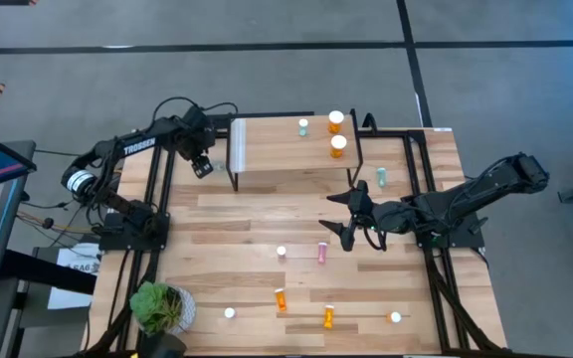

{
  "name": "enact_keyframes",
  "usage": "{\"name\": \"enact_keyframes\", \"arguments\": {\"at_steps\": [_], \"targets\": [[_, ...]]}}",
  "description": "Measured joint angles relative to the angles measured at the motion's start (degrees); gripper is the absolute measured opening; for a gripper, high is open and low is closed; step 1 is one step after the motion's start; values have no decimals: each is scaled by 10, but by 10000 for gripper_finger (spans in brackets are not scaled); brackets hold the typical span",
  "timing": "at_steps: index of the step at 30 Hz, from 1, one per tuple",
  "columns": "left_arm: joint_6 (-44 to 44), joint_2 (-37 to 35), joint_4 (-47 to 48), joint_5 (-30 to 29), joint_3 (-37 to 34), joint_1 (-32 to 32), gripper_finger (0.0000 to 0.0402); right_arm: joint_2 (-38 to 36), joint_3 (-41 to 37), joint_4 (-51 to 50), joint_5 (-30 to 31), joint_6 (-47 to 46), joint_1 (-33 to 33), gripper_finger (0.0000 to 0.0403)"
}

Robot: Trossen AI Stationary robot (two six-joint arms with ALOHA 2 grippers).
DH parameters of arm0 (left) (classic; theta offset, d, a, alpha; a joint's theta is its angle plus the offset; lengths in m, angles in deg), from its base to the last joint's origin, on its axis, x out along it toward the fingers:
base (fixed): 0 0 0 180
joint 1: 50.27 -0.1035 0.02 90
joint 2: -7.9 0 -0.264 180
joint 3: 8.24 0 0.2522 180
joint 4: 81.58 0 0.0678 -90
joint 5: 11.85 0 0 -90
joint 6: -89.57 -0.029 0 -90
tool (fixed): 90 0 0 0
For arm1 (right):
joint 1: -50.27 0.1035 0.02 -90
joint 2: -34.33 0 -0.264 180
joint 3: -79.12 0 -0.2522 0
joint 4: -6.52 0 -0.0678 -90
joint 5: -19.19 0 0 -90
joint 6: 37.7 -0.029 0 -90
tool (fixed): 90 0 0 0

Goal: Pick and place medicine bottles onto shelf by color
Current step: Put the left small blue pill bottle on the shelf aligned with the other small blue pill bottle

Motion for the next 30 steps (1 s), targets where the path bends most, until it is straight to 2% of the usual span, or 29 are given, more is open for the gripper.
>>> {"name": "enact_keyframes", "arguments": {"at_steps": [14,22,30], "targets": [[-73,0,-27,-4,0,63,187,0,0,0,0,0,0,364],[-87,0,-34,-3,0,64,187,0,0,0,0,0,0,364],[-100,0,-64,30,-10,64,187,0,0,0,0,0,0,364]]}}
